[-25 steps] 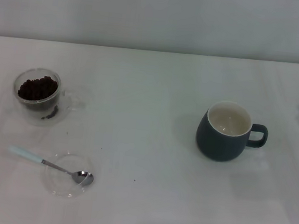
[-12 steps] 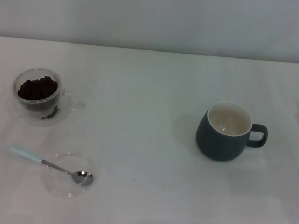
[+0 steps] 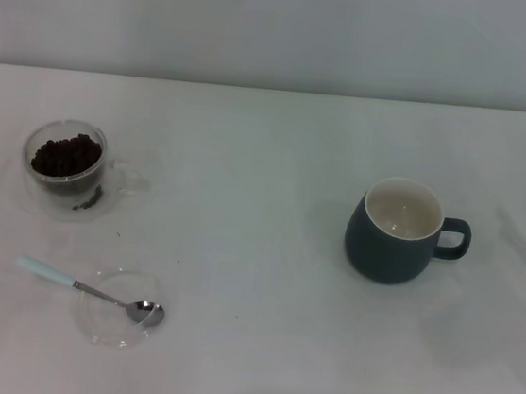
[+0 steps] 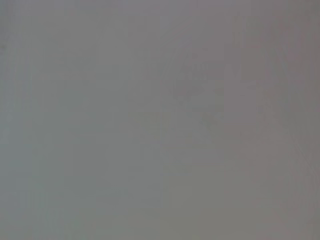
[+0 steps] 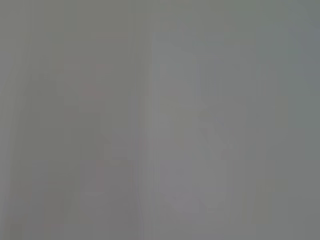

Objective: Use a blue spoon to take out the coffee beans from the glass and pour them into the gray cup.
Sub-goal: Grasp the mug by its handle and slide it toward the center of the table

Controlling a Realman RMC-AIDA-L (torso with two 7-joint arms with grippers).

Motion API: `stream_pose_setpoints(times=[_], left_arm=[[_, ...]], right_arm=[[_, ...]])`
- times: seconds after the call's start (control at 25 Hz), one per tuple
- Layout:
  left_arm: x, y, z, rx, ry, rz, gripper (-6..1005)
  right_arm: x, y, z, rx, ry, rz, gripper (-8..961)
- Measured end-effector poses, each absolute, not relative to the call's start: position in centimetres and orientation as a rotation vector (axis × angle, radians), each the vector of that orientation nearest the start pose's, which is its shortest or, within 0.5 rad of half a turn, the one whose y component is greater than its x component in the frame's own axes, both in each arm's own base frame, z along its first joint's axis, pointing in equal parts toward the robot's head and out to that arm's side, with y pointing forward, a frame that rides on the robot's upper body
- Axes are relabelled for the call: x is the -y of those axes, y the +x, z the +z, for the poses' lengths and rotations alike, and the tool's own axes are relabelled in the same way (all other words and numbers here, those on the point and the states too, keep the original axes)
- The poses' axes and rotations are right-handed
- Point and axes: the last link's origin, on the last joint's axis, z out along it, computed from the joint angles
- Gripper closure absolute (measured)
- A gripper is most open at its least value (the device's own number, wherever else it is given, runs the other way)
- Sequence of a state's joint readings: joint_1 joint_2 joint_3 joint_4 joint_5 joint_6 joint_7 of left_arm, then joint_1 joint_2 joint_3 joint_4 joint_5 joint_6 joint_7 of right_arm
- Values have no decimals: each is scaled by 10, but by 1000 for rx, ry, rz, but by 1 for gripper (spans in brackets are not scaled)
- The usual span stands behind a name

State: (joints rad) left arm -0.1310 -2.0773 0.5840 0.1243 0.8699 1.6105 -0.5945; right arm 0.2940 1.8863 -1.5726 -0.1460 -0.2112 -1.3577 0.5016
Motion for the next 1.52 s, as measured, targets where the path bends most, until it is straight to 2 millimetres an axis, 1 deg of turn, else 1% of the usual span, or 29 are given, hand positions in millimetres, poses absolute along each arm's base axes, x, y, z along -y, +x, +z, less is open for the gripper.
stream_pose_setpoints(times=[0.08,0.24,0.32,0.44,0.64,0.88,1.04,1.52], left_arm=[[-210,-385,57,586,-1371,-966,111],[-216,-383,58,571,-1379,-966,111],[-219,-381,58,563,-1383,-972,111],[-226,-377,59,550,-1391,-982,111],[-233,-375,59,535,-1400,-979,112],[-235,-374,60,527,-1403,-974,112],[-234,-375,59,521,-1404,-964,112],[-232,-376,59,519,-1403,-952,112]], right_arm=[[-281,377,63,-468,-1841,755,84],[-262,383,53,-494,-1890,738,85],[-258,383,46,-501,-1914,729,85],[-250,381,29,-490,-1953,708,93],[-240,378,9,-485,-1950,679,105],[-244,380,-7,-529,-1951,614,121],[-251,382,-14,-537,-1955,555,131],[-264,383,-17,-551,-1959,499,161]])
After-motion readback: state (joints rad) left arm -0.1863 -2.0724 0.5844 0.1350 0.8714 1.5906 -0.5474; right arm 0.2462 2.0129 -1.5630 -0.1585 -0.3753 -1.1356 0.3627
